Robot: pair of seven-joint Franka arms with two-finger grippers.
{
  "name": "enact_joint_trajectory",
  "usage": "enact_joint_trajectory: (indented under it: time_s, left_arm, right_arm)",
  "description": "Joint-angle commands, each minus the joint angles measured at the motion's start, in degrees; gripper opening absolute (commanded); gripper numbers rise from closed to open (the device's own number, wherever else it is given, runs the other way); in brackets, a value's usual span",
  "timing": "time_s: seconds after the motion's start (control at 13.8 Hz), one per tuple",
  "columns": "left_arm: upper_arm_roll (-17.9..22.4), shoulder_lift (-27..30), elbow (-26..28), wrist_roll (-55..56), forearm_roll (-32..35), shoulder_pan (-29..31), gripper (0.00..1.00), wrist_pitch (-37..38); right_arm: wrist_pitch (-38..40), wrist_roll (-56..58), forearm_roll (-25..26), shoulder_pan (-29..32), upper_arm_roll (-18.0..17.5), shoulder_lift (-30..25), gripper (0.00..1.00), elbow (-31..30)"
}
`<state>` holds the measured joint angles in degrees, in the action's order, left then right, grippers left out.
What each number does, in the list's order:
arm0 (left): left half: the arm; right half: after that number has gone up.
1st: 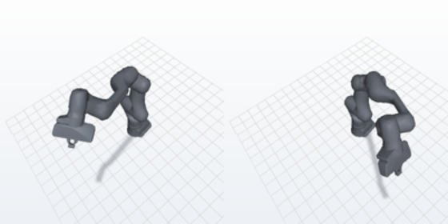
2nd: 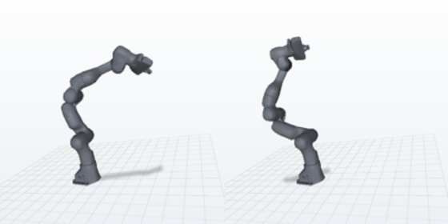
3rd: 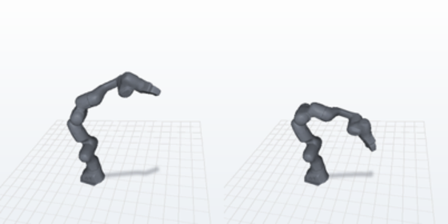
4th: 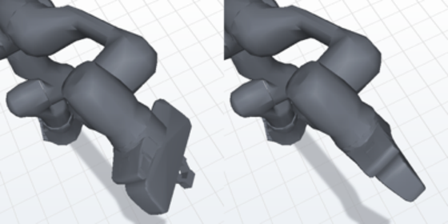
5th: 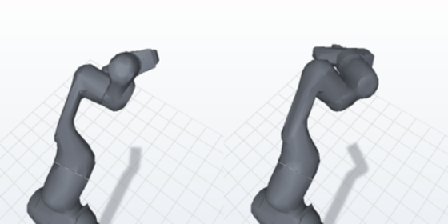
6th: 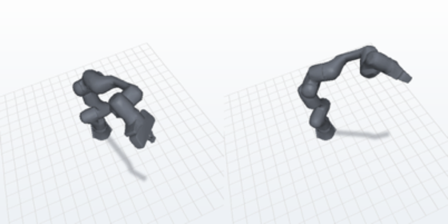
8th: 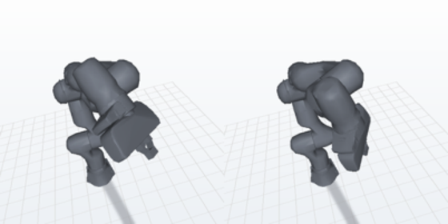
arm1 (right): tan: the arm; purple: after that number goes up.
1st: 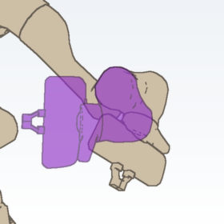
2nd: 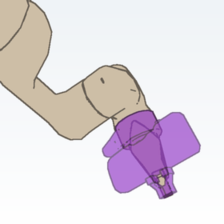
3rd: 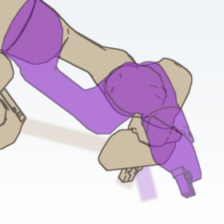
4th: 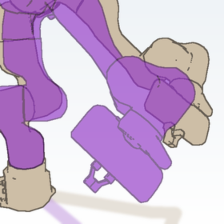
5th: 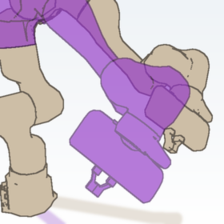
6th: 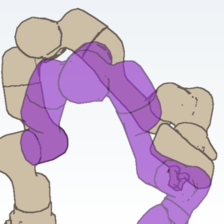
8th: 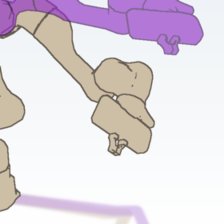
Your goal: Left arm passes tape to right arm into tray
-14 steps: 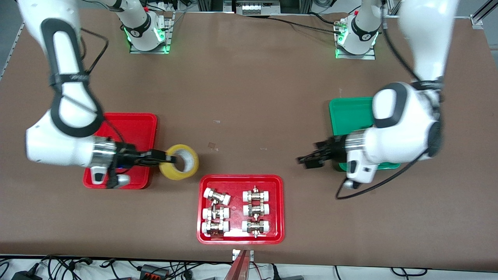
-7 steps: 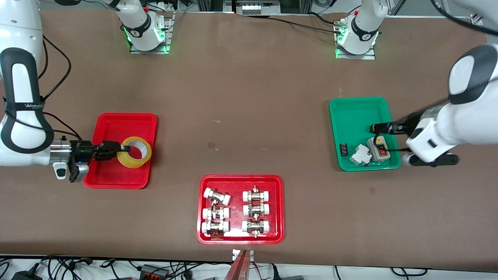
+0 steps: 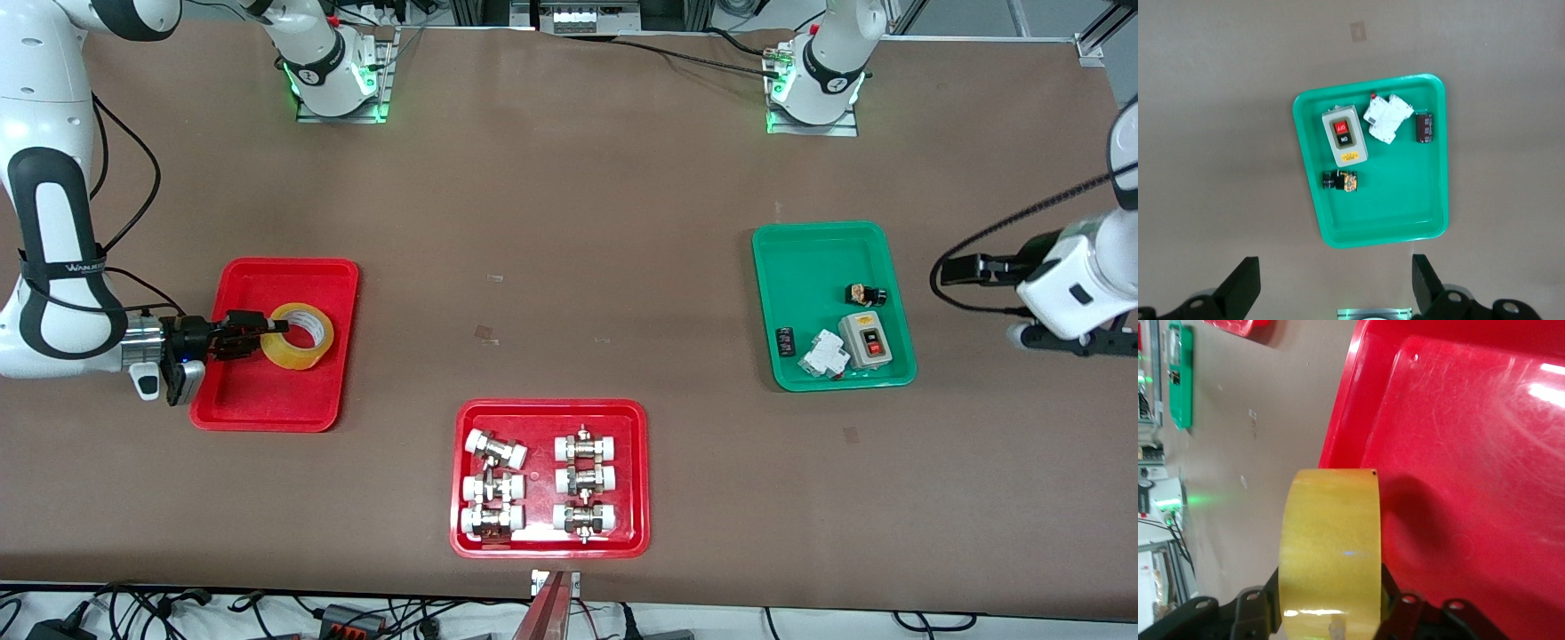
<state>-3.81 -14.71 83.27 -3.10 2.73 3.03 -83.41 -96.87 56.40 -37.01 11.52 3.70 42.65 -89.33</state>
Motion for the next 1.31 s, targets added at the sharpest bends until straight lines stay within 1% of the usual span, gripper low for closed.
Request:
enact_joint_trajectory:
  time_s: [0.0,0.07,0.29,0.44,0.51,0.65,0.73,0.8,0.95,1.02,1.09,1.24]
  left_arm:
    - [-1.6,7.3,8.5,-0.6,1.4,-0.8,1.0,-3.5]
    - [-2.4,6.8,7.0,-0.6,1.3,-0.9,1.0,-3.0]
    - [-2.0,2.9,2.7,-0.6,0.5,-0.2,1.0,-1.2]
    - [-1.7,1.3,-0.4,0.5,1.7,-0.8,1.0,1.5]
    - [-1.8,1.1,-1.8,2.6,3.1,-0.9,1.0,1.8]
    - [-2.1,0.7,-2.2,4.4,4.8,-0.7,1.0,1.6]
    - [-2.6,1.8,-2.3,3.4,4.7,-0.6,1.0,1.7]
    - [-2.9,3.6,-2.2,3.5,4.1,-0.7,1.0,1.6]
    - [-4.6,4.6,-2.7,5.2,3.5,-0.7,1.0,-0.7]
    - [-4.7,4.9,-2.4,7.3,3.2,-0.1,1.0,-2.2]
    - [-4.7,4.9,-2.3,9.1,3.1,0.0,1.0,-2.4]
    - [-4.9,5.0,-2.3,11.3,3.0,-0.1,1.0,-2.4]
  right_arm:
    - [-4.3,1.2,6.8,-0.6,-0.9,-0.8,1.0,-0.8]
    - [-5.9,1.2,9.6,-1.7,-0.9,-1.4,1.0,-0.8]
    - [-9.4,0.2,16.3,-4.7,-0.8,-4.3,1.0,-0.8]
    - [-10.2,-1.5,20.4,-6.2,-0.6,-7.7,1.0,-0.8]
    - [-10.2,-4.7,22.5,-7.0,-0.5,-10.5,1.0,-1.4]
    - [-9.5,-15.7,29.2,-9.0,-0.7,-18.8,1.0,-3.9]
    - [-7.9,-21.8,31.0,-10.2,-0.7,-23.0,1.0,-5.5]
    - [-6.2,-27.2,31.6,-10.7,-0.7,-25.9,1.0,-6.3]
    - [-2.0,-37.4,33.7,-12.5,-0.7,-31.7,1.0,-7.1]
    - [-1.0,-43.2,34.0,-13.7,-0.9,-35.0,1.0,-8.0]
    - [-0.7,-47.9,34.8,-15.2,-1.1,-37.9,1.0,-8.8]
    - [2.8,-55.4,35.7,-17.8,-1.3,-43.2,1.0,-9.7]
